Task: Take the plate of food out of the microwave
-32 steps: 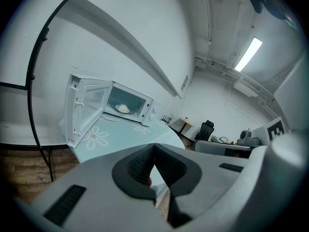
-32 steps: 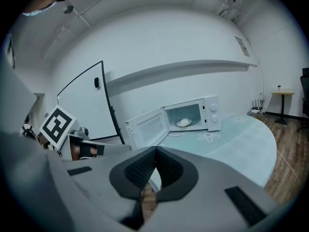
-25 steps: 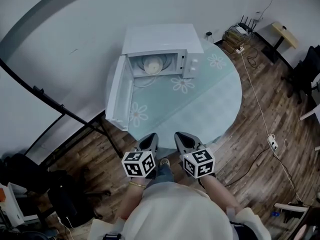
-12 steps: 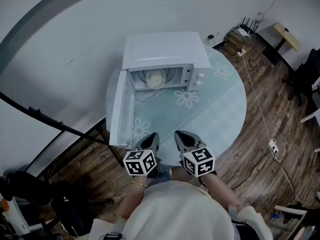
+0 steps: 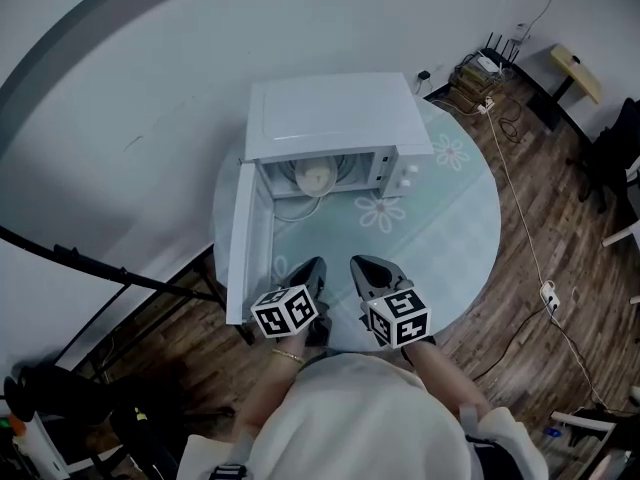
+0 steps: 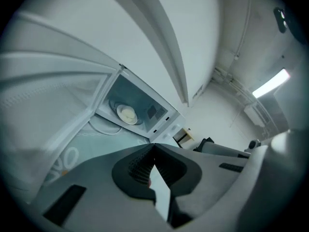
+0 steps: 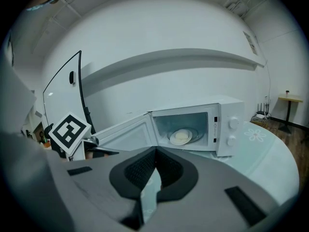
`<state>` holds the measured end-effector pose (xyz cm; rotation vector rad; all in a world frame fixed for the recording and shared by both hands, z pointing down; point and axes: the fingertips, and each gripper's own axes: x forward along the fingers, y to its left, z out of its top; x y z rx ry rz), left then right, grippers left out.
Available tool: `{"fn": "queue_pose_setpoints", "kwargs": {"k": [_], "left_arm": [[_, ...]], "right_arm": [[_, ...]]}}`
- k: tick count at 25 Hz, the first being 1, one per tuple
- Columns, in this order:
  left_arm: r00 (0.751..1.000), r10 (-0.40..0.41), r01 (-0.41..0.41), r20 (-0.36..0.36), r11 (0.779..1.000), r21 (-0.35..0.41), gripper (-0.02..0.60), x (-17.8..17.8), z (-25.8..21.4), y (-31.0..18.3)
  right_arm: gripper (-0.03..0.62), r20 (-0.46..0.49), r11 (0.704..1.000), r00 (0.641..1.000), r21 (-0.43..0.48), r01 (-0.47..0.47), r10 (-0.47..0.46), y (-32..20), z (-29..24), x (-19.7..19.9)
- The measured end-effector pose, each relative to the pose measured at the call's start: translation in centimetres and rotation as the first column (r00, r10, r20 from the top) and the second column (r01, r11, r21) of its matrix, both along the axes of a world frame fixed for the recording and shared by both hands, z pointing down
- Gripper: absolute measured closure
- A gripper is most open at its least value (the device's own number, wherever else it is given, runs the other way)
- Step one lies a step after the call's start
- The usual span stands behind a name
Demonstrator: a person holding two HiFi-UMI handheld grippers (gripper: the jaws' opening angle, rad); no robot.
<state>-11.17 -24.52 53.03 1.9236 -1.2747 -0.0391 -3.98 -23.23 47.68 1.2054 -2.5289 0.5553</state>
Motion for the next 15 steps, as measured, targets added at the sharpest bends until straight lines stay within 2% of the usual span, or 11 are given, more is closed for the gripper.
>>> {"fn": "queue_pose_setpoints", "kwargs": {"k": [2, 4, 7, 10, 12, 15], "left_arm": [[0.991, -0.041, 0.036, -0.124, 0.998, -0.042, 0.568, 0.0, 1.0, -1.4], [0.956, -0.098, 0.076, -0.278, 0.993, -0.087, 0.568, -0.1, 1.9, -3.0], [0.862, -0.172, 0.123, -0.477, 0.983, -0.133, 0.559, -0.1, 2.7, -6.1], [0.746, -0.245, 0.153, -0.619, 0.968, -0.199, 0.467, 0.1, 3.8, -9.4], [0.672, -0.308, 0.186, -0.674, 0.951, -0.249, 0.446, -0.4, 4.9, -11.5], [0.599, -0.395, 0.24, -0.696, 0.918, -0.314, 0.422, -1.3, 6.7, -14.3]], "right_arm": [[0.588, -0.007, 1.0, 1.0, -0.001, -0.001, 0.001, -0.8, 0.0, -0.1], [0.588, -0.011, 1.0, 1.0, 0.0, -0.006, 0.006, -1.5, 0.1, 0.0], [0.588, -0.012, 1.0, 1.0, -0.003, -0.02, 0.02, -2.3, 0.4, 0.6], [0.588, -0.015, 1.0, 1.0, -0.01, -0.026, 0.026, -3.1, 1.0, 1.2], [0.588, -0.008, 0.999, 0.999, -0.011, -0.032, 0.032, -3.7, 1.1, 1.4], [0.588, 0.008, 0.999, 0.999, -0.016, -0.044, 0.045, -4.7, 1.1, 1.8]]}}
